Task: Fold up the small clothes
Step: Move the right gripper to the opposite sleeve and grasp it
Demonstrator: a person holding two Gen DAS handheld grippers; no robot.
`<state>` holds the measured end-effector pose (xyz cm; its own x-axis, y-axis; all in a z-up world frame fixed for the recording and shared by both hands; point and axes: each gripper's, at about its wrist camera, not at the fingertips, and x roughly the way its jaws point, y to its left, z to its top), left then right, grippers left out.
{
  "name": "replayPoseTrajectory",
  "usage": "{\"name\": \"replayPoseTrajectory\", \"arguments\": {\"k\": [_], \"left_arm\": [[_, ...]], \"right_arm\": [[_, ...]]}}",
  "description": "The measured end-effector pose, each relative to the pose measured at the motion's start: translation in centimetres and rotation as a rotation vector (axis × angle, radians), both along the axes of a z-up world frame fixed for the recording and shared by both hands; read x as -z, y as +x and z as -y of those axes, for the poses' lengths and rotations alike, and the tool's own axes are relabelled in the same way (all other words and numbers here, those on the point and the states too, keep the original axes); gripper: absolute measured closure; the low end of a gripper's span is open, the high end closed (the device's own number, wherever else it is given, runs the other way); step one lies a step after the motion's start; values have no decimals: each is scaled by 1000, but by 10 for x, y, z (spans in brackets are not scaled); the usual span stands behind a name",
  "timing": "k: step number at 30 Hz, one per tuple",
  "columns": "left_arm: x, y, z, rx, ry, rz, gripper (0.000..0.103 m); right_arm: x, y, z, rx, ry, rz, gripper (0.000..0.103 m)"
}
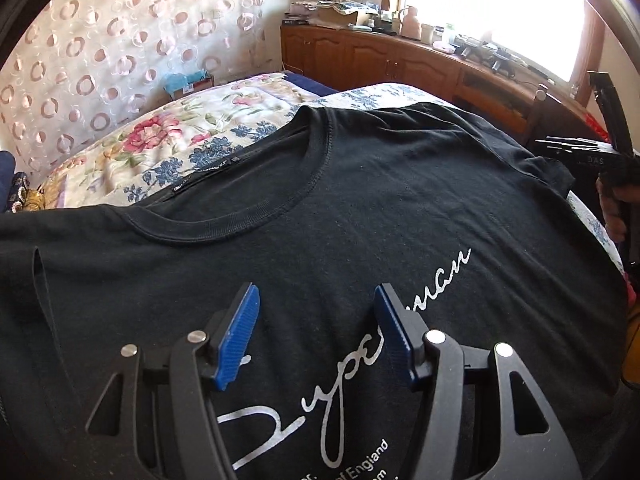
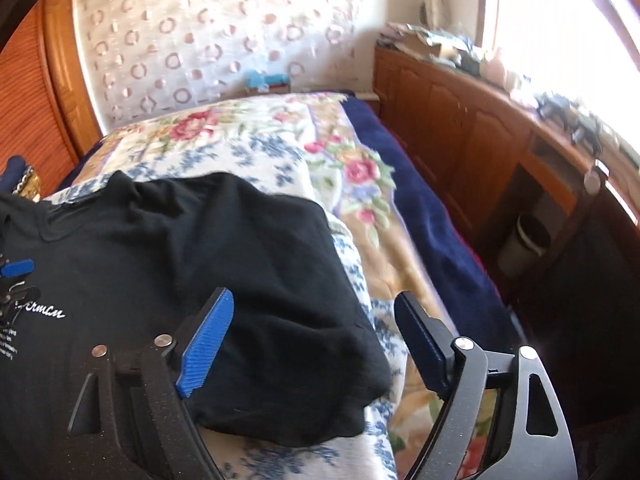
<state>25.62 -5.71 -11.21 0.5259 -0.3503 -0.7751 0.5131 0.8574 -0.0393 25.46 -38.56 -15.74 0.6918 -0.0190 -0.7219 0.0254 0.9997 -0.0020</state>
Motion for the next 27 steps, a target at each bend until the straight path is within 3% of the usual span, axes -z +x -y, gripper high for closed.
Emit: {"name": "replayPoseTrajectory", "arguments": {"k": [3,14,17,20,23,24,27], "left_arm": [[2,-2,5,32,8,-7,28],[8,4,8,21,26,-9,14],[9,3,6,16,25,-6,14],[9,3,5,6,25,-7,14],[6,1,2,2,28,0,14],[4,1,1,-7,24,13,14],[-11,-3,-9,-41,-22,70,14]], "right_arm": [[6,-1,6,-6,30,-35,24],[22,-6,23,23,129,-141,31],[20,-7,25,17,142,-156,42],[16,-11,23,10,137,-164,62],[12,-11,17,16,62,-150,79],[11,-11,14,17,50,-144,89],[-2,-15,6,-10,24,-97,94]]}}
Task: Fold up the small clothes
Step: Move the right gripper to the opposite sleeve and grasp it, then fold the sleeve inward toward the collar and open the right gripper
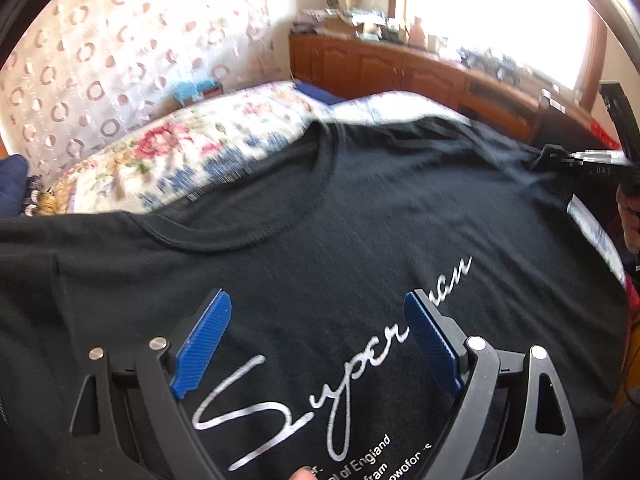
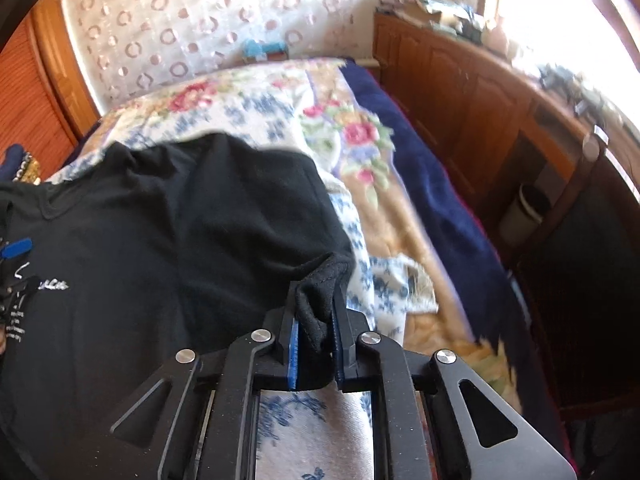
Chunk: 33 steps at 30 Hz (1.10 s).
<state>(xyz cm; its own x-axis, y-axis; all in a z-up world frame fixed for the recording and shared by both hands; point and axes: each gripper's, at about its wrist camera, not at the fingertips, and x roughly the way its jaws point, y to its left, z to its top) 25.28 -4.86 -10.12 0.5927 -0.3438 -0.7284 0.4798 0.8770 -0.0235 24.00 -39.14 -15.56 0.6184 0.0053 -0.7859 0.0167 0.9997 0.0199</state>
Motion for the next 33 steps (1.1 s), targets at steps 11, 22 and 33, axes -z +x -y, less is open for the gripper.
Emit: {"name": "replayPoseTrajectory", "arguments": {"k": [11,22,33], "left_arm": [[-38,-12,-35,-39,-119,102,14],[-47,-26,-43,-54,-131,158,14],[-50,-28,-46,-67,-134,168,14]], "right_arm": [[-54,-5,-88,-217,-20,173,95],[-10,1,-148,-340,14,45,54],[-15,18,-89,-150,-39,49,53]]}}
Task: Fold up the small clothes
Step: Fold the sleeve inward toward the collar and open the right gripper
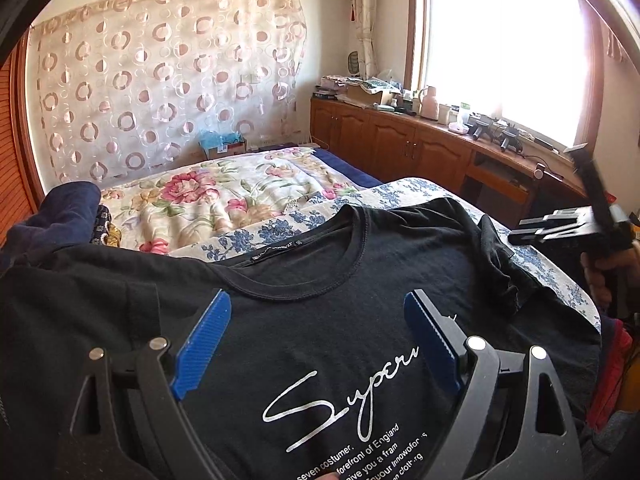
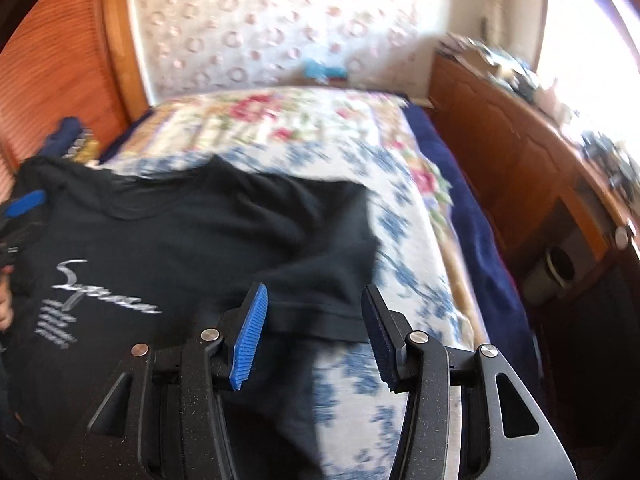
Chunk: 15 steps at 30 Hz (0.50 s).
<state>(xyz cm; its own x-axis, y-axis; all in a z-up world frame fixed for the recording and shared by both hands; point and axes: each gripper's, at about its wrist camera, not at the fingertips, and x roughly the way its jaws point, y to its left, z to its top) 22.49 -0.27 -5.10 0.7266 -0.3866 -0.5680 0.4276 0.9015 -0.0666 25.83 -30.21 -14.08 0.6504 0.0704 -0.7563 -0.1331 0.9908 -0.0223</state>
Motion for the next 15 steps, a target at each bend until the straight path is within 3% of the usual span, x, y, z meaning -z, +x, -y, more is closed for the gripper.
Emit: {"name": "replayPoseTrajectory", "arguments": {"k": [6,7,10,15], "left_arm": [[2,3,0,-7,-4,-13,14],[3,5,3,-8,-4,-16,14],[5,6,4,-10,-2,-21,14],[6,7,2,-19,-10,-21,14]], "right_arm": [[39,16,31,80,102,-104,54],[38,17,32,82,128,-96,59],[29,19,25,48,130,-74,94],[1,28,-3,-55,98,7,101]]}}
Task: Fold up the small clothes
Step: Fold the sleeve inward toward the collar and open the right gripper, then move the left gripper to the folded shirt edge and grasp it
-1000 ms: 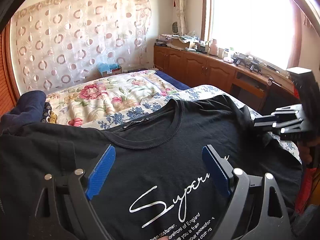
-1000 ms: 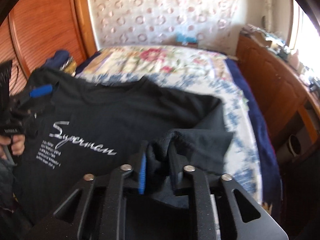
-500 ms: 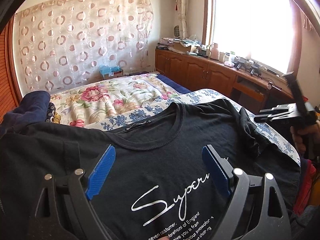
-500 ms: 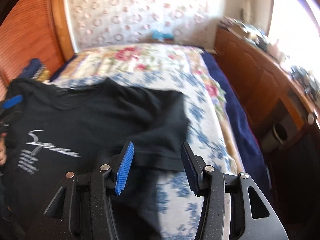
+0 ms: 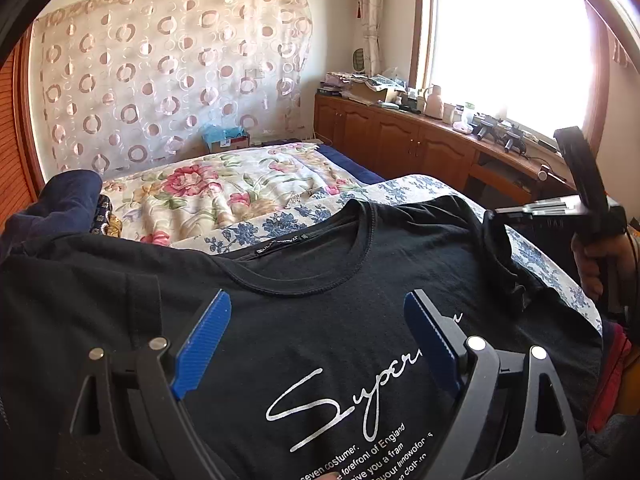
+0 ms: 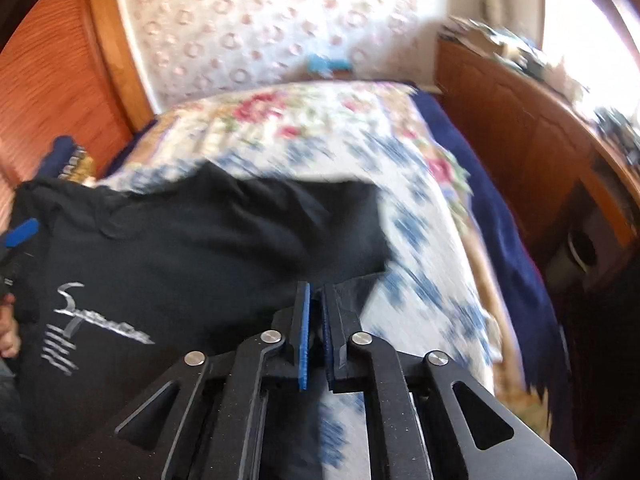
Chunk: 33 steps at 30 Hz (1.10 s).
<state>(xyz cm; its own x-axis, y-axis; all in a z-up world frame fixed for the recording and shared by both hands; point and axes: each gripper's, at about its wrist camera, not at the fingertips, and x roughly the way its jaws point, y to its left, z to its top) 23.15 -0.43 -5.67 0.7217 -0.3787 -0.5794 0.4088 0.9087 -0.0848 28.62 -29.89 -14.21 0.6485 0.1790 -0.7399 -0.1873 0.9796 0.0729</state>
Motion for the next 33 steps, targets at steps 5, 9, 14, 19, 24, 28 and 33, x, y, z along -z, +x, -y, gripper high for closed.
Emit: {"name": "replayPoseTrajectory", "arguments": {"k": [5,9,14,19,24,28,33], "left_arm": [[0,2,-4,-14,-13,0,14],[1,3,-7,-20,-23,-2,14],[2,2,-8,-25,-19,0,14],[3,3,-7,-27,-17,-1,14],[3,3,-5,-24,-5,5,14],[5,4,-4,-26,2,1,14],[1,3,-4,-31,2,12,14]], "right_arm": [[-24,17,-46,-141,-4,55,102],[-33,29,-85,-239,3,77,102],[-30,41,-108,-278,-24,78,67],[-27,35,-93,-212,-61,86,66],[-12,21,-69,-160,-99,65,61],[5,20,-46,-90,-107,32,58],[23,13,-52,-125,-121,3,58]]}}
